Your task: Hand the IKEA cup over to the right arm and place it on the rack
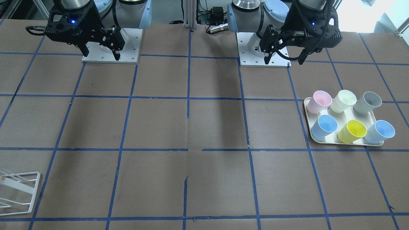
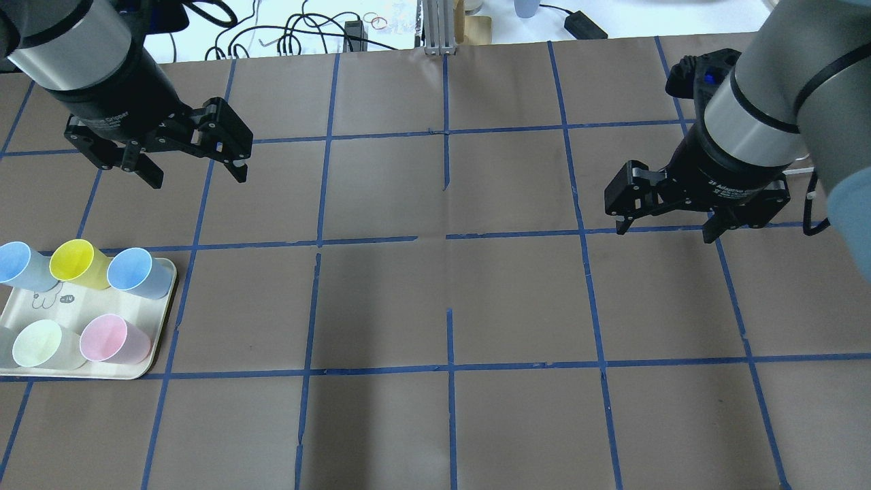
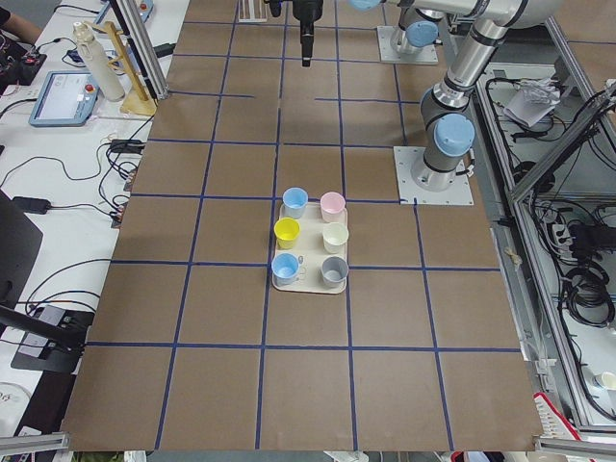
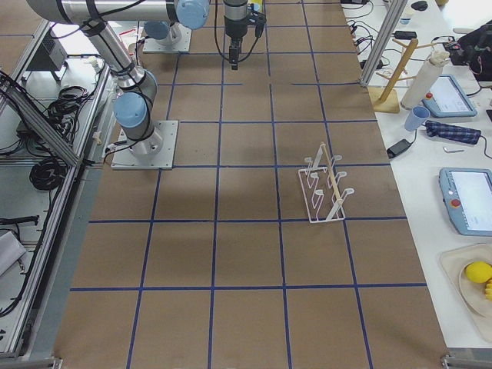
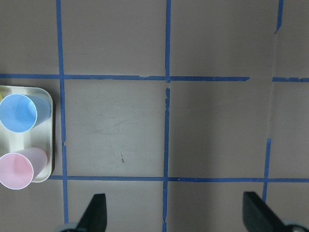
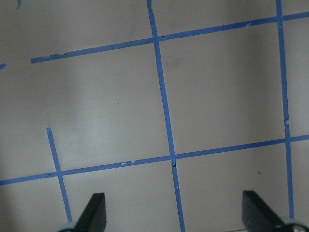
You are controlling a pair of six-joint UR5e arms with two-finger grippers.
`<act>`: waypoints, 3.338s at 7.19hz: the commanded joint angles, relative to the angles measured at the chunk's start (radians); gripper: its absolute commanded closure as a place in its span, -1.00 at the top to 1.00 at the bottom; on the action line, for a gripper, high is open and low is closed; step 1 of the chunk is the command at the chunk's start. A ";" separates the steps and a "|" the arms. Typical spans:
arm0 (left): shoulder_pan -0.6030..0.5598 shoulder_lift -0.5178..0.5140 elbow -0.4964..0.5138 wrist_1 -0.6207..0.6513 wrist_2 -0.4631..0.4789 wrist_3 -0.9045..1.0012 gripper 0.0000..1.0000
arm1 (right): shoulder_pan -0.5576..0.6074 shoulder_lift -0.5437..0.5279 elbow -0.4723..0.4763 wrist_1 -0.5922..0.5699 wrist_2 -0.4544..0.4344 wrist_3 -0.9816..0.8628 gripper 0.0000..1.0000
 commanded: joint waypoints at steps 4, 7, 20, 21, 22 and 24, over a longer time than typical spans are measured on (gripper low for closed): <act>0.270 0.036 -0.108 -0.019 0.008 0.429 1.00 | -0.001 0.002 0.001 -0.003 0.000 0.000 1.00; 0.660 -0.020 -0.216 0.115 -0.003 0.859 1.00 | 0.002 0.001 -0.005 -0.009 -0.014 0.011 1.00; 0.908 -0.275 -0.442 0.633 -0.005 1.345 0.88 | -0.137 0.052 0.123 -0.014 1.222 -0.221 1.00; 0.908 -0.280 -0.442 0.633 -0.006 1.349 0.78 | -0.138 0.052 0.164 -0.015 1.256 -0.289 1.00; 0.906 -0.283 -0.444 0.633 -0.006 1.346 0.69 | -0.139 0.054 0.185 -0.015 1.349 -0.347 1.00; 0.906 -0.289 -0.445 0.633 -0.006 1.343 0.49 | -0.139 0.054 0.205 0.005 1.382 -0.400 1.00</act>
